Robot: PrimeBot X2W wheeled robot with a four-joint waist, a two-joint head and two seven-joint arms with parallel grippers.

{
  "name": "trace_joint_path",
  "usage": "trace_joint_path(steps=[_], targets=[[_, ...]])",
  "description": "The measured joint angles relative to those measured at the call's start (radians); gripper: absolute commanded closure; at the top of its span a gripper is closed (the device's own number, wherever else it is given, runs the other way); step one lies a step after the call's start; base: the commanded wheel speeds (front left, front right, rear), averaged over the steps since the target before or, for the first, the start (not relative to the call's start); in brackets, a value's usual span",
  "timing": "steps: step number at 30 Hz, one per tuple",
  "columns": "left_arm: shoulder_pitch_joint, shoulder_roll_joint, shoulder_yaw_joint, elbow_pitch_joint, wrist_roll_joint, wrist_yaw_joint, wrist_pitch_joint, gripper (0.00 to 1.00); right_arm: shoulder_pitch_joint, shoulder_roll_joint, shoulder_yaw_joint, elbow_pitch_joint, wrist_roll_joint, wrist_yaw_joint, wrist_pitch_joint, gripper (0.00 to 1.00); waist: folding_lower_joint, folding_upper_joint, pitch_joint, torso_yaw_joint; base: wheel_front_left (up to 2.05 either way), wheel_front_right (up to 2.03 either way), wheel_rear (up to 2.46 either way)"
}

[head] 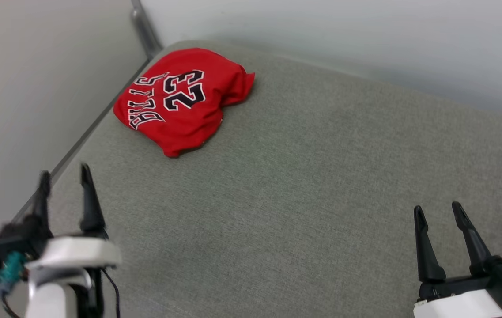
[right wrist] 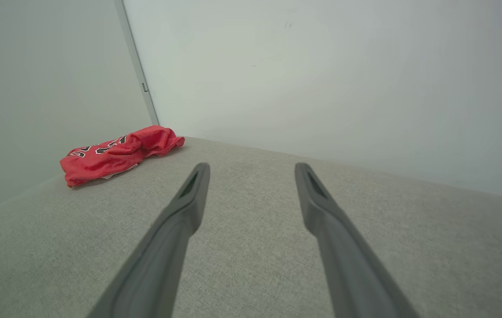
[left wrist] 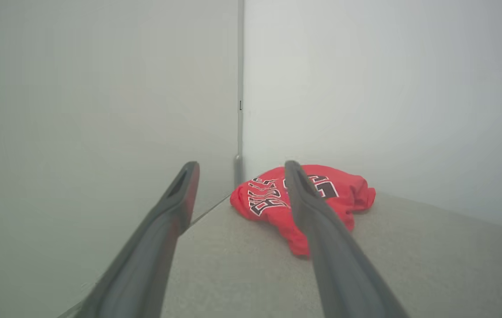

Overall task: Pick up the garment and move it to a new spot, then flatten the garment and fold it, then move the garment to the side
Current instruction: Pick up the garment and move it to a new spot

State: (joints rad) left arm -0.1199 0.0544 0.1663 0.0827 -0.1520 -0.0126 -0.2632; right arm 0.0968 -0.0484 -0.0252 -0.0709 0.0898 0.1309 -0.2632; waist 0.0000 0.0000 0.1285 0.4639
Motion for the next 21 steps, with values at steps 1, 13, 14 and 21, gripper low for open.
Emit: trace_joint_path(steps=[1,13,14,21], targets=[[-0.034,0.006,0.016,0.002,0.002,-0.013,0.000,0.00,-0.009,0.000,-0.001,-0.002,-0.006,0.000,0.000,0.00,0.0000,0.0000,0.011,-0.005,0.00,0.00,0.00],[-0.493,0.174,0.170,0.124,-0.056,-0.103,0.000,0.00,-0.141,-0.006,-0.023,-0.055,-0.082,0.000,0.000,0.00,0.0001,0.0000,0.221,-0.105,0.00,0.00,0.00],[-0.526,0.196,0.176,0.140,-0.067,-0.105,0.000,0.00,-0.149,-0.007,-0.024,-0.059,-0.082,0.000,0.000,0.00,0.0001,0.0000,0.239,-0.116,0.00,0.00,0.00],[-0.735,0.345,0.104,0.304,-0.111,-0.115,0.051,0.00,-0.190,-0.021,-0.030,-0.095,-0.086,0.000,0.000,0.00,0.0003,0.0000,0.358,-0.190,0.00,0.00,0.00]])
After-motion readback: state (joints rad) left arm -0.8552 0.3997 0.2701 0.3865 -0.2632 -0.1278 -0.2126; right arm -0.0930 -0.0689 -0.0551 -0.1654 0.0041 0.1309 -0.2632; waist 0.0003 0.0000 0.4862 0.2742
